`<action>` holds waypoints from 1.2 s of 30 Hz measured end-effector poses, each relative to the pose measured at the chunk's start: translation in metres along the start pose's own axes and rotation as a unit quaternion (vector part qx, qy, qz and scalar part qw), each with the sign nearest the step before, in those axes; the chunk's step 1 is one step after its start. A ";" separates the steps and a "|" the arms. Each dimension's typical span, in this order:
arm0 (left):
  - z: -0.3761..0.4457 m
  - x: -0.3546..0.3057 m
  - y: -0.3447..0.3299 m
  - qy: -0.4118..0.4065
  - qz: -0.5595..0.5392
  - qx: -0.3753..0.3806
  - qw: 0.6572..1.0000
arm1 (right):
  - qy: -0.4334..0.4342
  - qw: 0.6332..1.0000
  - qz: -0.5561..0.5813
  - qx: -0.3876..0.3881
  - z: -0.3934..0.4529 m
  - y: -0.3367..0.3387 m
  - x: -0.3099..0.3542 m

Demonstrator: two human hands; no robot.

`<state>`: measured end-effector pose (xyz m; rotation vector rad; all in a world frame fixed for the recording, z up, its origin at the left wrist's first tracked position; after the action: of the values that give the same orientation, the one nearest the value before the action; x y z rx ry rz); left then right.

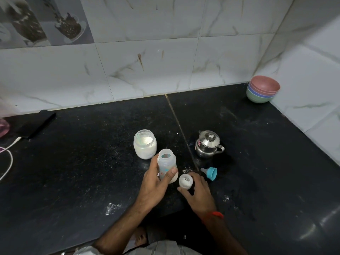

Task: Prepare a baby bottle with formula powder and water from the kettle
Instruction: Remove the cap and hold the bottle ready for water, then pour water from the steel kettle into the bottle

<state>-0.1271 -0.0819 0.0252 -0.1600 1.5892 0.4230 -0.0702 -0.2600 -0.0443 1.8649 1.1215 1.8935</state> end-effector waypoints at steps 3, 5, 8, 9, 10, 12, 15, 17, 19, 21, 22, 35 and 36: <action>-0.001 0.002 0.003 -0.002 -0.003 -0.003 1.000 | 0.007 1.000 -0.012 0.000 0.003 -0.002 -0.001; -0.001 0.003 0.005 -0.003 -0.004 -0.004 1.000 | 0.006 1.000 -0.017 0.009 0.003 -0.001 0.000; -0.001 0.003 0.011 -0.006 0.007 -0.016 1.000 | 0.036 0.998 -0.016 -0.047 -0.006 0.010 0.012; 0.000 0.003 0.012 -0.008 0.009 -0.020 1.000 | 0.051 0.995 -0.011 -0.084 -0.009 0.016 0.017; 0.000 0.004 0.013 -0.010 0.010 -0.024 1.000 | 0.066 0.990 -0.003 -0.122 -0.010 0.023 0.021; 0.002 0.005 0.015 -0.017 0.011 -0.030 0.999 | 0.085 0.981 0.016 -0.176 -0.006 0.038 0.029; 0.004 0.008 0.016 -0.019 0.009 -0.029 0.999 | 0.094 0.972 0.032 -0.212 0.007 0.058 0.036; 0.004 0.007 0.015 -0.023 0.010 -0.028 0.999 | 0.088 0.964 0.015 -0.250 0.016 0.070 0.037; 0.004 0.008 0.014 -0.030 0.011 -0.032 0.999 | 0.056 0.962 0.000 -0.267 0.030 0.082 0.032; 0.005 0.009 0.014 -0.039 0.012 -0.041 0.998 | -0.020 0.970 0.032 -0.240 0.047 0.092 0.026; 0.005 0.009 0.013 -0.044 0.016 -0.043 0.998 | -0.063 0.971 0.060 -0.221 0.056 0.095 0.023; 0.017 0.003 0.016 -0.040 0.022 -0.022 0.999 | -0.166 0.925 0.289 -0.181 0.109 0.082 -0.018; 0.018 0.002 0.016 -0.039 0.021 -0.022 0.999 | -0.165 0.917 0.315 -0.178 0.109 0.082 -0.019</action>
<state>-0.1163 -0.0606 0.0258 -0.1422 1.5087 0.4920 0.0613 -0.2903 -0.0168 2.3619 0.0430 1.7860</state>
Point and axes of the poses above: each hand's wrist, its own z-axis towards the middle knuckle, its own y-axis out of the back of the hand, x = y × z, the point moved 2 cm from there along z, towards the middle knuckle, and after that the axes turned 1 degree about -z, right-handed, at the moved point
